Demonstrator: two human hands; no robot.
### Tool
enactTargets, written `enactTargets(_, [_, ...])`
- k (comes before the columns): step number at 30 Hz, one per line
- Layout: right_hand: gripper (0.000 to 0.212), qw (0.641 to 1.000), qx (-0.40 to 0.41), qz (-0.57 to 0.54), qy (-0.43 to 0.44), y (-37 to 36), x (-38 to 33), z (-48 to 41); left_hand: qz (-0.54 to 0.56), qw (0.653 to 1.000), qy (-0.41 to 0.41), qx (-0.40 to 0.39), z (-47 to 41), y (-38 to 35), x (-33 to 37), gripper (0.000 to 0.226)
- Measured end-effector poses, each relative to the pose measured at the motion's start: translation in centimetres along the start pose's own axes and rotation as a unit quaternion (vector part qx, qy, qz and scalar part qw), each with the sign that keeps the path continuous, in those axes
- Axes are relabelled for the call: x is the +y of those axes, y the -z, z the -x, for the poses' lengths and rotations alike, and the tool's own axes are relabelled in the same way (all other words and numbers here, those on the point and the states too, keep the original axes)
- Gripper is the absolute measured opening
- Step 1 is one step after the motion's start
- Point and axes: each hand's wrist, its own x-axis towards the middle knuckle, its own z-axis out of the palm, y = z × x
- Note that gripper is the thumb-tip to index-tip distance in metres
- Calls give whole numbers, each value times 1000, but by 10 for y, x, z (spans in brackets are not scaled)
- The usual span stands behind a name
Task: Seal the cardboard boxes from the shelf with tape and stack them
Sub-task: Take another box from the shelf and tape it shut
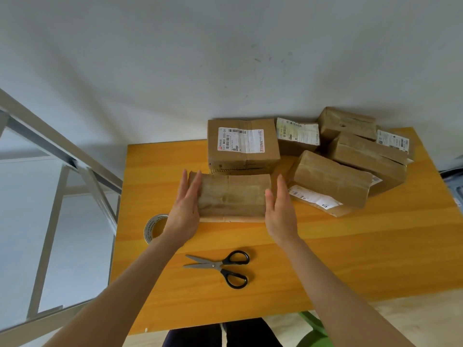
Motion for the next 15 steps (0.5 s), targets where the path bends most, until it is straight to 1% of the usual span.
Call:
enactTargets(1, [56,992,29,89,86,1,-1,2,-74,996,-41,0,3,1,3,52])
enactTargets(2, [56,970,32,161,181,1,0,5,-150,984,-98,4,7,1,4,50])
enactTargets(3, [57,940,8,217,263,0,0,8,-210,964,-161,2,11,2,5,50])
enactTargets(4, [58,910,-27,260,321,-3,1,11,-241,947,-213,-7,16,0,5,51])
enactTargets(5, [58,885,-59,291,358,-6,2,15,-256,933,-253,-9,20,-2,4,56])
enactTargets(6, [58,869,-77,310,378,-8,3,17,-269,923,-274,-10,24,-5,3,65])
enactTargets(7, [57,861,-78,318,389,-10,4,19,-287,917,-276,-13,29,-7,1,73])
enactTargets(8, [59,859,-71,319,395,-11,4,19,-304,914,-267,-15,32,-9,1,79])
enactTargets(9, [66,858,-62,319,399,-11,4,19,-319,912,-257,-15,35,-10,0,84])
enactTargets(11, [82,852,-58,324,408,-7,4,16,-339,908,-244,-12,35,-12,0,90])
enactTargets(12, [86,850,-60,325,411,-5,3,14,-345,907,-242,-11,34,-13,2,92])
enactTargets(15, [86,853,-68,322,404,4,4,6,-347,905,-246,-18,24,-16,11,93])
